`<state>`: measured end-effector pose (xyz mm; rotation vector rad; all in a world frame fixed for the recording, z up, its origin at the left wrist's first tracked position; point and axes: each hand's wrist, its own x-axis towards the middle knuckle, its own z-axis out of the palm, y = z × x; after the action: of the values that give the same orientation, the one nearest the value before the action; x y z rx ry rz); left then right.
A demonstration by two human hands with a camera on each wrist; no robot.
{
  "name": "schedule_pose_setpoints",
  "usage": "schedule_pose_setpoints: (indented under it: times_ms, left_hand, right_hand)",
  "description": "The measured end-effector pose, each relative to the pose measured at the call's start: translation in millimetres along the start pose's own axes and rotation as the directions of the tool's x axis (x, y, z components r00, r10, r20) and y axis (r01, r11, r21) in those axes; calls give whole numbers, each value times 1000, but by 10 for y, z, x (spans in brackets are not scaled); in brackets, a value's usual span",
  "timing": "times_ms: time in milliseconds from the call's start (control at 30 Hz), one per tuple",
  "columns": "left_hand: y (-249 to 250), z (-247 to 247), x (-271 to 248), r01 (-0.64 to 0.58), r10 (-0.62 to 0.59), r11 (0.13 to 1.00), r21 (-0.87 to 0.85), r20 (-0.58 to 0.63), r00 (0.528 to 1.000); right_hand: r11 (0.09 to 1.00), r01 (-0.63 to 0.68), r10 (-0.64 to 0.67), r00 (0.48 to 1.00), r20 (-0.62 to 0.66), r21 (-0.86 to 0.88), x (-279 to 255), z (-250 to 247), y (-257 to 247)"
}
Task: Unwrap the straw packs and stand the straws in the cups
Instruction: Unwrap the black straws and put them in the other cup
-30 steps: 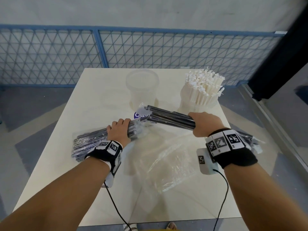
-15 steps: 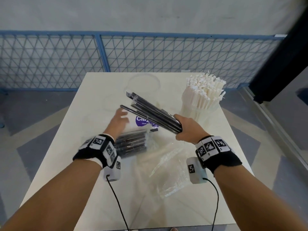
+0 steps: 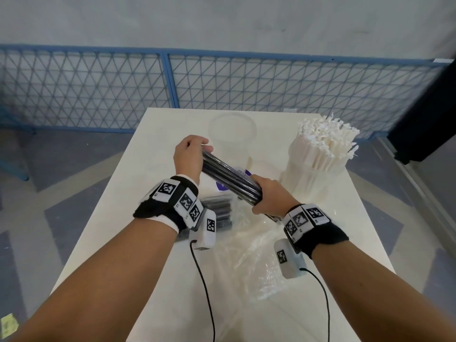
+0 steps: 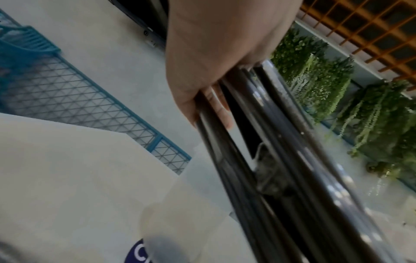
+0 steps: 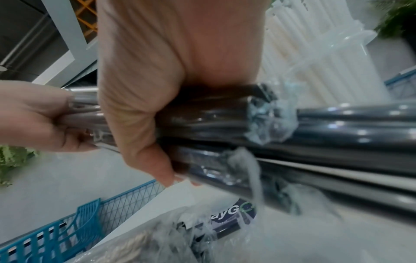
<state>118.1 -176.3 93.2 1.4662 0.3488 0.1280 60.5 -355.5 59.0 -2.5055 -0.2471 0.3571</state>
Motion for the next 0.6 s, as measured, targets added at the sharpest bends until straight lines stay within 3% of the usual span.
schedule_pose_setpoints:
  times_ms: [67, 200, 300, 400, 467, 600]
  left_hand:
    - [4, 58, 26, 30, -30, 1000, 4, 15, 999]
    - [86, 116, 129, 111, -83, 985, -130, 209, 974]
    - [119, 94, 344, 142, -133, 989, -51, 146, 980]
    - [37, 134, 545, 229, -254, 955, 189, 124, 959]
    - [-20, 198, 615, 271, -326, 915, 301, 152, 933]
    - [-65, 350, 709, 294, -355, 905, 306, 165, 920]
  right_hand:
    - [999, 1, 0, 1000, -11, 47, 39, 12, -34]
    - [986, -4, 13, 998, -55, 168, 91, -15, -64]
    - [949, -74, 123, 982, -142, 306, 131, -125, -70]
    - [772, -129, 290, 943, -163, 623, 164, -239, -113]
    - [646, -127, 307, 946, -104, 752, 169, -281, -166]
    - [478, -148, 296, 955, 1, 866, 171, -292, -297]
